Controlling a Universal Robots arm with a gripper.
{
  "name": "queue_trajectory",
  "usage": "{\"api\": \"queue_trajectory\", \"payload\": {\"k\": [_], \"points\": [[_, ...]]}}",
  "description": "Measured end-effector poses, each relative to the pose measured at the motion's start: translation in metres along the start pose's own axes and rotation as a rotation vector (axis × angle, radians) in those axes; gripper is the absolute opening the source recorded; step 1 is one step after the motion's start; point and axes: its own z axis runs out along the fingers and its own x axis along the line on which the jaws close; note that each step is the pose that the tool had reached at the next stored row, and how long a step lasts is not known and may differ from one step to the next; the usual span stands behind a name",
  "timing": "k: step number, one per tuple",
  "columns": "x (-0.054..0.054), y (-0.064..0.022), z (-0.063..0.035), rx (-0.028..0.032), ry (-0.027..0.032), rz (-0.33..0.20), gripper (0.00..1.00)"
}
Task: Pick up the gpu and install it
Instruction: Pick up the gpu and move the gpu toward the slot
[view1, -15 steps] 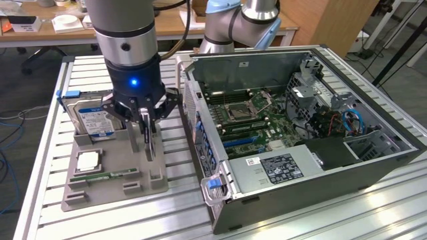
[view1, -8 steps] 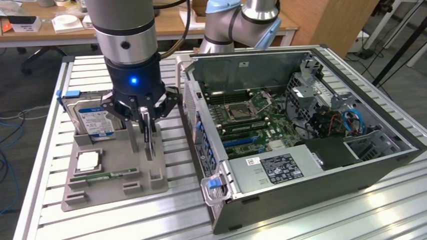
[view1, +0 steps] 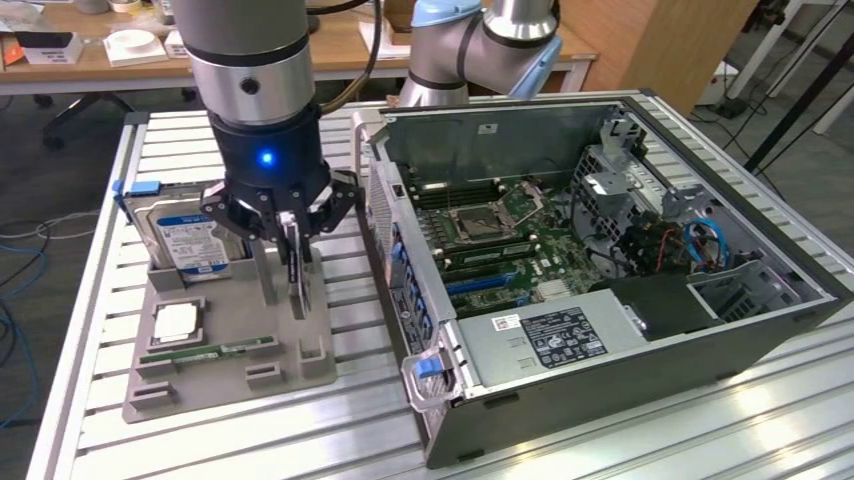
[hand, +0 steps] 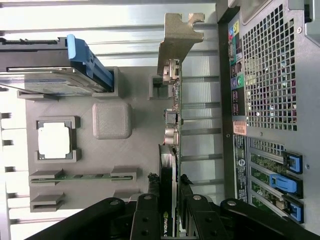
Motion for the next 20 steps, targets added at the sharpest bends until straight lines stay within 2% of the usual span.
{"api": "queue_trajectory", "payload": {"k": [20], "points": [[-0.0003,0.0003,-0.0066,-0.0001,0.0,0.0,0.26]]}}
